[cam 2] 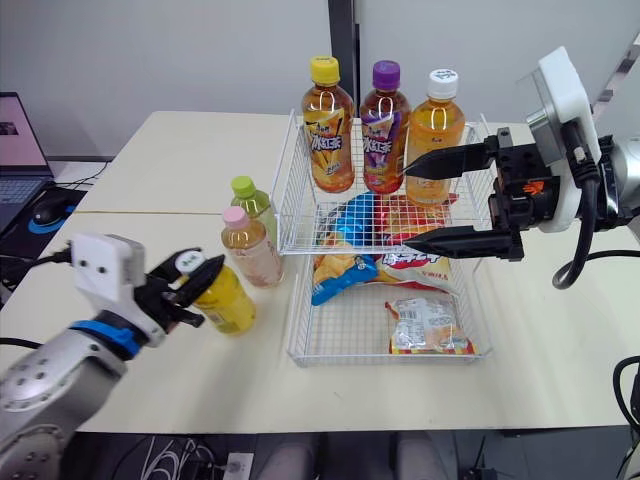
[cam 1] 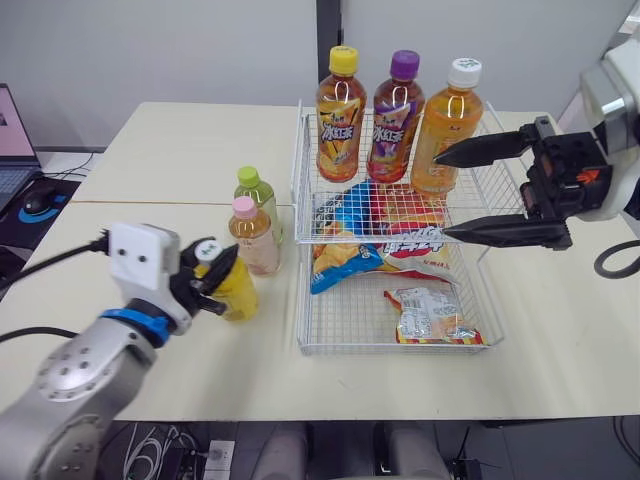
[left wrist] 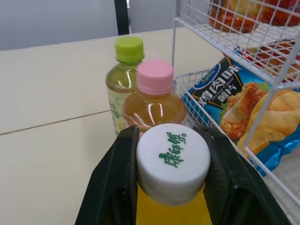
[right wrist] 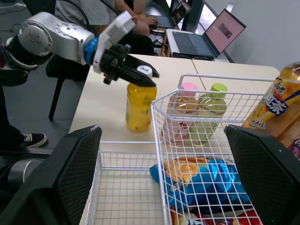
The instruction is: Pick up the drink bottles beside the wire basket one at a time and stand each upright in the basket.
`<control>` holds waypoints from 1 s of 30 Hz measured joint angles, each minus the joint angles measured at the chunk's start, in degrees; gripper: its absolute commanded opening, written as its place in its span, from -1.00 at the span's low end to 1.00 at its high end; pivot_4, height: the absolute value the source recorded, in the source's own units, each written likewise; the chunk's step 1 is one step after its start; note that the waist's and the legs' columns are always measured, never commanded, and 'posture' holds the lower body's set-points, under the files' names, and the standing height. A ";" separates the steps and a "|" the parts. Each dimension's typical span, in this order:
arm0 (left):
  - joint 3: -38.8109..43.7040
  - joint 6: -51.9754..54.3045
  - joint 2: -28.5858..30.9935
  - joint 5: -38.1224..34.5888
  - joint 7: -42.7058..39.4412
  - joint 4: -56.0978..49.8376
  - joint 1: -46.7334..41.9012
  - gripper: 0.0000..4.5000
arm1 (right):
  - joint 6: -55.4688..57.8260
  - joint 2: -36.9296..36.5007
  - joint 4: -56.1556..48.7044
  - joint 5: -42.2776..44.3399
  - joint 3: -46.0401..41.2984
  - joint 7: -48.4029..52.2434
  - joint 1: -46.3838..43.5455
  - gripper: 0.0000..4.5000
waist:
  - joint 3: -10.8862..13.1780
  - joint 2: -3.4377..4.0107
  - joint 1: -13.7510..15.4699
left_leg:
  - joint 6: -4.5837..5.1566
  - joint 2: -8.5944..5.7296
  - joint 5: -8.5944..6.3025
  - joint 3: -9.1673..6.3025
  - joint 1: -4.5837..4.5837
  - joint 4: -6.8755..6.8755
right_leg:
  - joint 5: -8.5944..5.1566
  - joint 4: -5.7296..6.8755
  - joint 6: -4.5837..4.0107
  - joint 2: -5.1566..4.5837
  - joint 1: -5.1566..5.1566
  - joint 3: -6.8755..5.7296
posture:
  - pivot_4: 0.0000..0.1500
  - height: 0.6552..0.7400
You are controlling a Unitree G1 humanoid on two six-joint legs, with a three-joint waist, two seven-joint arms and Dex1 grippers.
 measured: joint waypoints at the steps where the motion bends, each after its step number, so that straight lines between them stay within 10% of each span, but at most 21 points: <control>1: 2.72 -0.17 3.34 -1.80 -3.05 1.35 -0.66 -0.38 | -0.07 -0.20 0.30 -0.14 -0.03 0.08 0.00 1.00 | 0.00 0.01 0.07 | 0.00 0.00 0.00 0.02 -0.01 0.00 | 0.00 -0.05 0.00 0.01 0.01 -0.03 | 1.00 1.00; 16: -0.33 6.51 36.18 -35.31 -18.52 40.76 -41.45 -0.38 | 0.60 -3.66 0.26 -1.07 -4.36 -0.27 2.90 1.00 | 0.11 0.06 -1.10 | 0.00 0.14 -0.01 0.19 -0.10 -0.21 | 0.07 -0.44 0.07 0.20 -0.01 -0.02 | 1.00 1.00; 30: -33.68 10.80 11.76 -17.73 -34.90 56.70 -80.45 -0.38 | 3.60 -7.01 -3.55 0.72 -11.37 -4.90 9.74 1.00 | 0.12 0.03 -1.29 | 0.00 0.23 -0.01 0.23 -0.20 -0.10 | 0.13 -0.43 0.05 0.31 -0.04 0.06 | 1.00 1.00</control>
